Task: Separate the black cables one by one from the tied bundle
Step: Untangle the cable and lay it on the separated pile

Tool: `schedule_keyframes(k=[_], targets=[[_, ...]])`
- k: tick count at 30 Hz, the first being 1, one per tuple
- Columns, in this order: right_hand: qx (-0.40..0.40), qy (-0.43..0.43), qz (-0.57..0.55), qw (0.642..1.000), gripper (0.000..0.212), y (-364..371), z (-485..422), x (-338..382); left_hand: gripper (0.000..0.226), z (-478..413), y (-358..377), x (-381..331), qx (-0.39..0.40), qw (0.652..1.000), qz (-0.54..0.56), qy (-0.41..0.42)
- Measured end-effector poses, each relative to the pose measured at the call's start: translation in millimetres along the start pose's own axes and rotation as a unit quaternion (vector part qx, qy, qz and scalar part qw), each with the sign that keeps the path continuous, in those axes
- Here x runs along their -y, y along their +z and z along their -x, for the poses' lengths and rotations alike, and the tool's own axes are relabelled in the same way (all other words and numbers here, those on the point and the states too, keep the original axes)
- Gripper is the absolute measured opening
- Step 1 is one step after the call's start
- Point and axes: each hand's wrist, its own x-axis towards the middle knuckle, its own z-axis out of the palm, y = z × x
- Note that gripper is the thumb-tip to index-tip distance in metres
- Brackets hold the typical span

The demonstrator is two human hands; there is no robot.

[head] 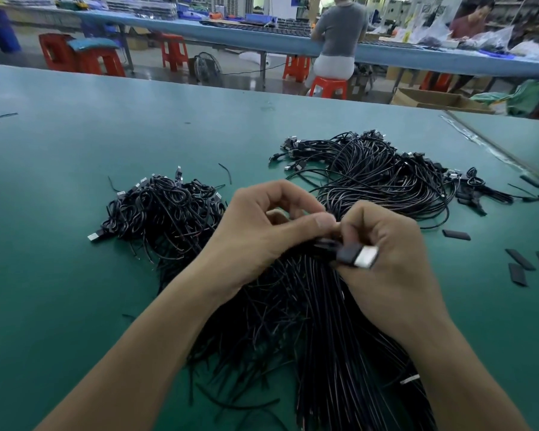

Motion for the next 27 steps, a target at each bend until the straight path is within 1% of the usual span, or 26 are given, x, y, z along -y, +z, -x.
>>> schedule_keyframes(k=[3, 7, 9, 11, 12, 14, 15, 17, 20, 23, 27], targets=[[-0.016, 0.001, 0.01, 1.0, 0.044, -2, -1, -2, 0.034, 1, -6, 5, -0.007, 0.998, -0.05, -0.023], [-0.047, 0.01, -0.028, 0.998, 0.043, -7, -2, -5, 0.047, 0, -3, 12, -0.03, 0.993, -0.11, -0.038], [-0.049, 0.01, -0.066, 0.997, 0.045, -7, -3, -4, 0.048, -2, -4, 14, -0.011, 0.993, -0.104, -0.058], [-0.058, 0.018, -0.114, 0.992, 0.048, -6, -3, -4, 0.049, -1, -7, 16, 0.011, 0.987, -0.141, -0.077], [-0.069, 0.022, -0.134, 0.988, 0.049, -6, -3, -4, 0.045, 0, -8, 17, 0.02, 0.981, -0.175, -0.085], [-0.074, 0.016, -0.159, 0.984, 0.051, -8, -4, -1, 0.025, 1, -6, 20, 0.021, 0.972, -0.219, -0.077], [-0.066, 0.007, -0.158, 0.985, 0.05, -8, -4, 1, 0.019, 2, -4, 21, 0.016, 0.975, -0.213, -0.067], [-0.056, -0.001, -0.137, 0.989, 0.047, -7, -4, 5, 0.026, 3, 2, 18, 0.008, 0.985, -0.154, -0.074], [-0.063, 0.003, -0.119, 0.991, 0.049, -4, -3, 6, 0.026, 3, 2, 9, 0.009, 0.988, -0.069, -0.137], [-0.064, -0.023, -0.075, 0.995, 0.048, -2, -2, 7, 0.029, 4, 1, 4, 0.042, 0.976, 0.017, -0.213], [-0.089, -0.049, -0.009, 0.995, 0.045, 0, 0, 6, 0.018, 3, 0, -3, 0.039, 0.948, 0.119, -0.294]])
